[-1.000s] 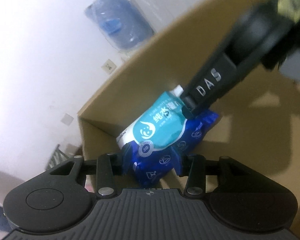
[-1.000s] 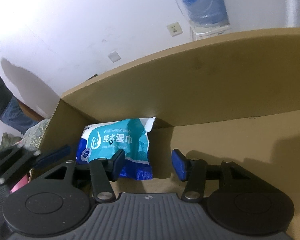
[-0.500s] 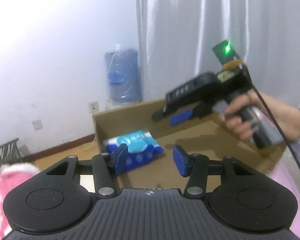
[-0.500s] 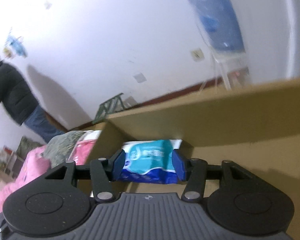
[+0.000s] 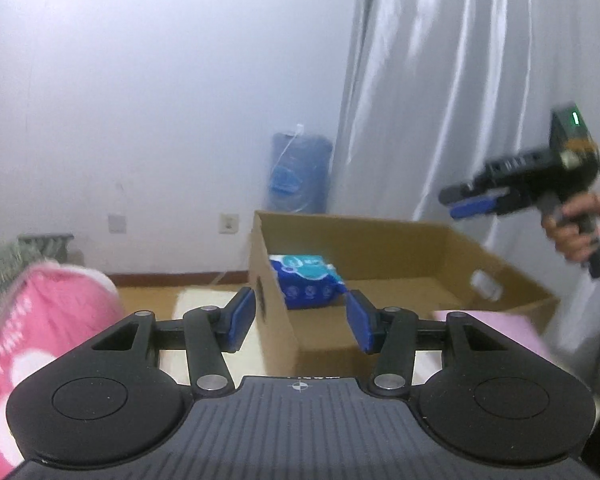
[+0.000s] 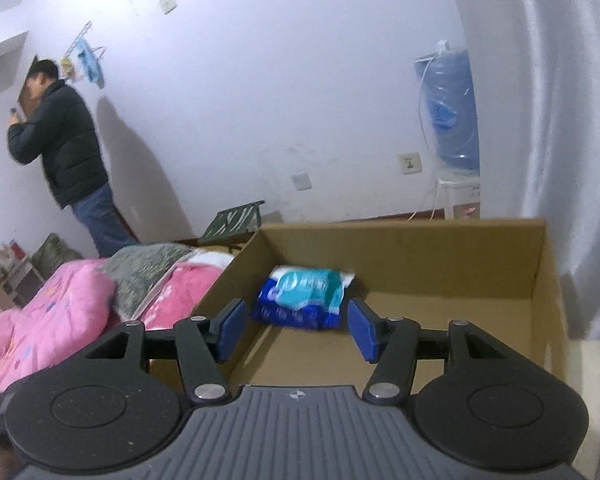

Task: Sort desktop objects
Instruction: 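Open the left gripper and withdraw it from the box, then move the left gripper to the pink board and close on its edge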

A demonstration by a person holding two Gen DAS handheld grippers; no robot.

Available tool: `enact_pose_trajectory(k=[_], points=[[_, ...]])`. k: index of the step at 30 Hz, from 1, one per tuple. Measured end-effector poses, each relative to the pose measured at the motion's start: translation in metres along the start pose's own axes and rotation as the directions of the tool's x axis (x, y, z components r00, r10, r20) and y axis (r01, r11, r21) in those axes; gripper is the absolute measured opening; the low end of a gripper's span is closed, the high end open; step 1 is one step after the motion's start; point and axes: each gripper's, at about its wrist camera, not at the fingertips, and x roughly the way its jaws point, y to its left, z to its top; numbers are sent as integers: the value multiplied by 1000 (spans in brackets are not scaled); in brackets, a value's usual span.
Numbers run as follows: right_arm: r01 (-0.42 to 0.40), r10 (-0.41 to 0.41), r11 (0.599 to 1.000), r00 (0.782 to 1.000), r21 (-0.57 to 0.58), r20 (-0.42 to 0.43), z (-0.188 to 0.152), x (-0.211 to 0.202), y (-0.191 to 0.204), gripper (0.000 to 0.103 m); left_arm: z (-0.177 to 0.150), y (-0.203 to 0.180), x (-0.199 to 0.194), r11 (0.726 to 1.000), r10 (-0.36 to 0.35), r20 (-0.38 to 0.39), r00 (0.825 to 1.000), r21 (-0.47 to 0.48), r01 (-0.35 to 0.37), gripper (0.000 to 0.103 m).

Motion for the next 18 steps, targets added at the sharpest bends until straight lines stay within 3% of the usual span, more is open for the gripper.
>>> enact_pose_trajectory(k=[6, 9, 12, 15, 18], points=[[25, -26, 998, 1000, -56, -15, -41, -48, 8, 63, -24, 15, -6, 981, -135, 8, 991, -142, 135, 54], [1, -1, 999, 1000, -50, 0, -64, -75, 10, 72, -36, 19, -11, 955, -210, 7, 978, -212, 207, 54], [-35, 35, 999, 999, -9, 10, -93, -89, 6, 72, -47, 24, -5, 915, -286, -6, 958, -298, 271, 54], [-80, 81, 994, 997, 68, -10, -114, -91, -4, 72, -58, 26, -4, 855, -364, -1, 931, -397, 334, 54], [-134, 145, 976, 988, 171, -53, -135, -80, -18, 72, -64, 26, 4, 818, -422, -2, 907, -432, 380, 55]])
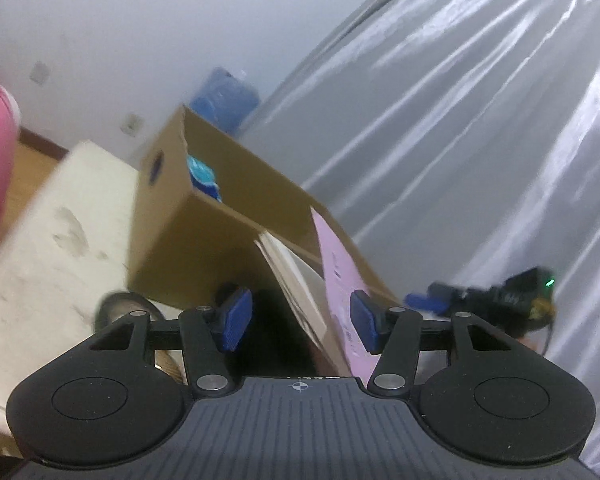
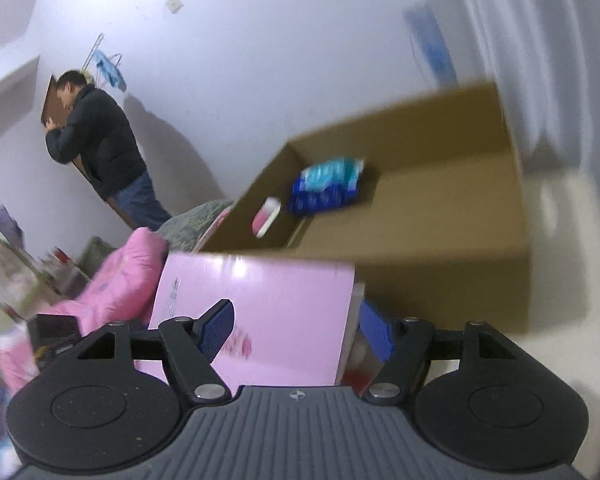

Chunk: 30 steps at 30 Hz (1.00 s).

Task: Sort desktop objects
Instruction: 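Move the left gripper to the pink board and close on its edge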

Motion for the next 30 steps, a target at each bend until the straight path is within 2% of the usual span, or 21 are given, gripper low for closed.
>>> enact_pose_trajectory(k=[5, 11, 17, 21, 22, 26, 30], points=[[2, 1, 999, 997, 44, -71, -16, 28, -14, 72, -8, 0, 17, 1000, -24, -47, 999, -6, 23, 55], [-42, 58, 991, 991, 129, -120, -26, 55, -27, 73, -14, 3, 28, 997, -63, -73, 995, -45, 60, 54], [-70, 84, 987, 992, 144, -92, -30, 63, -29, 72, -18, 4, 30, 997, -67, -91, 994, -52, 62, 45], [-79, 90, 986, 994, 144, -68, -31, 63, -27, 63, -19, 6, 30, 995, -75, -91, 993, -78, 68, 41], [-87, 97, 986, 993, 142, -61, -32, 61, -26, 60, -20, 6, 28, 995, -74, -86, 994, -79, 67, 38], [-79, 84, 991, 996, 104, -37, -32, 58, -16, 58, -20, 0, 25, 997, -62, -72, 996, -42, 59, 25], [-79, 81, 993, 996, 88, -25, -33, 54, -10, 59, -19, -4, 19, 997, -76, -63, 995, -29, 74, 19]])
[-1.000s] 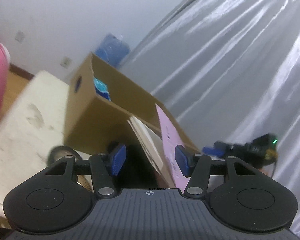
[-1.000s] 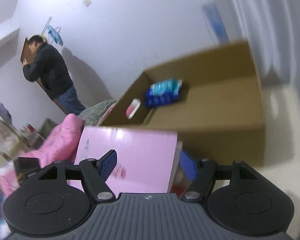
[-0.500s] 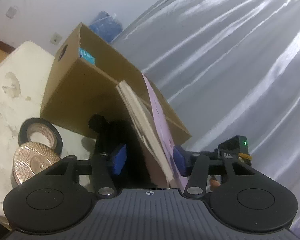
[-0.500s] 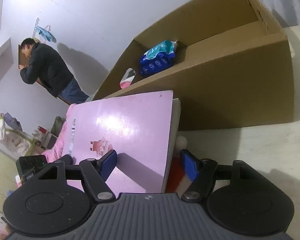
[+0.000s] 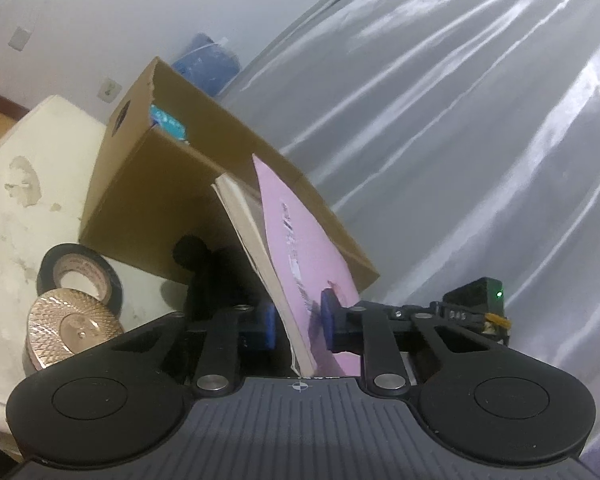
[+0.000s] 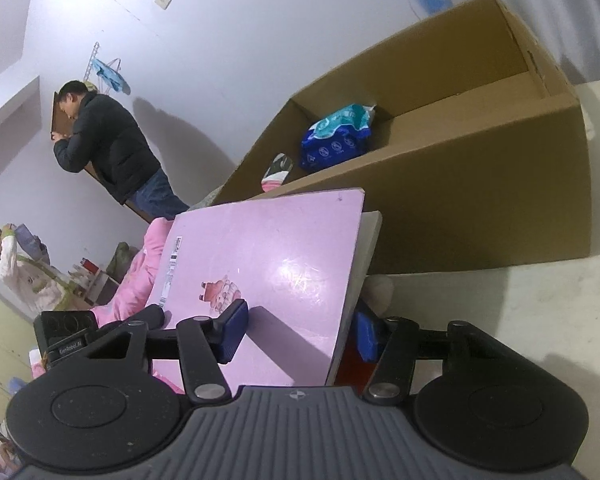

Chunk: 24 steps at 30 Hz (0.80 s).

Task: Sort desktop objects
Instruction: 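Move the left gripper to the pink board and close on its edge, then lift the pink board with the left gripper and carry it over the box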

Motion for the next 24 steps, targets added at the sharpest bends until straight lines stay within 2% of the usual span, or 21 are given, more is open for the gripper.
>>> enact_pose_trajectory(k=[4, 9, 24], points=[[14, -14, 1000, 1000, 3, 18, -3, -2, 2, 59, -2, -7, -1, 999, 6, -1, 1000, 41, -6, 18], [-10, 10, 1000, 999, 17, 38, -5, -11, 3, 59, -3, -9, -2, 1000, -14, -3, 1000, 25, 14, 17], [-2, 11, 997, 994, -81, 108, -3, -38, 42, 59, 1, -25, -15, 996, -76, 43, 996, 42, 74, 17]])
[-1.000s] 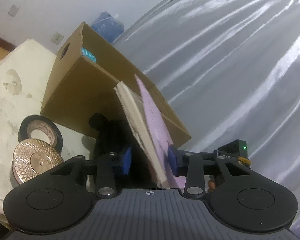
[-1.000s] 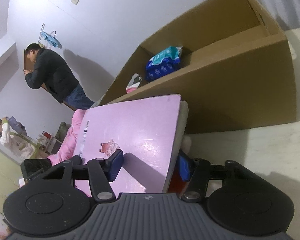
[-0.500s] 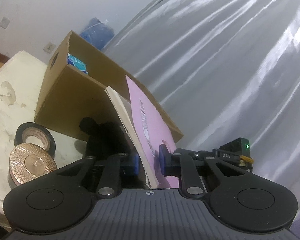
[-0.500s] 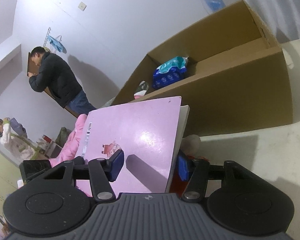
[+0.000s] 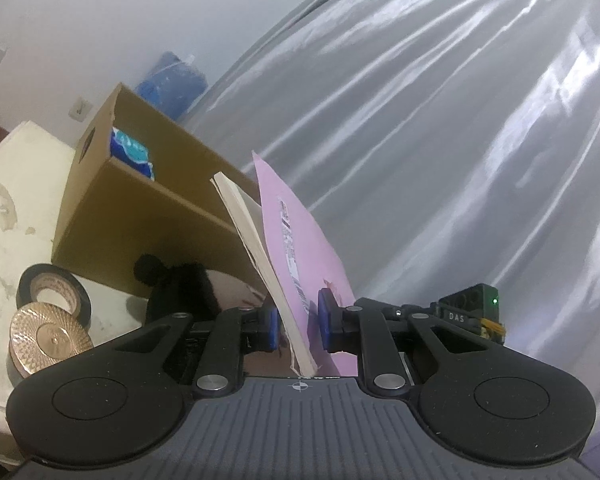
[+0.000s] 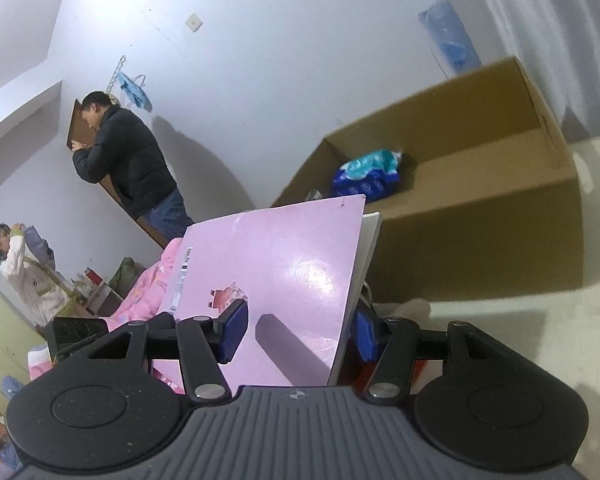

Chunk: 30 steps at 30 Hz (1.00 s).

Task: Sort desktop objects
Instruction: 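Lift the pink board with the left gripper and carry it over the box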

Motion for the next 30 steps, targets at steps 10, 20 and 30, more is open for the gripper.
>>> enact_pose_trajectory(k=[10, 20, 30], points=[[-7, 11, 998, 999, -67, 50, 26, 3, 16, 59, 12, 1, -2, 1000, -12, 49, 999, 13, 11, 17], [21, -15, 993, 998, -118, 57, 76, 36, 17, 59, 44, 9, 13, 999, 4, 128, 992, 46, -10, 18], [143, -140, 985, 990, -100, 27, 122, 100, -1, 59, 91, 25, 60, 990, 65, 104, 992, 121, -78, 18]])
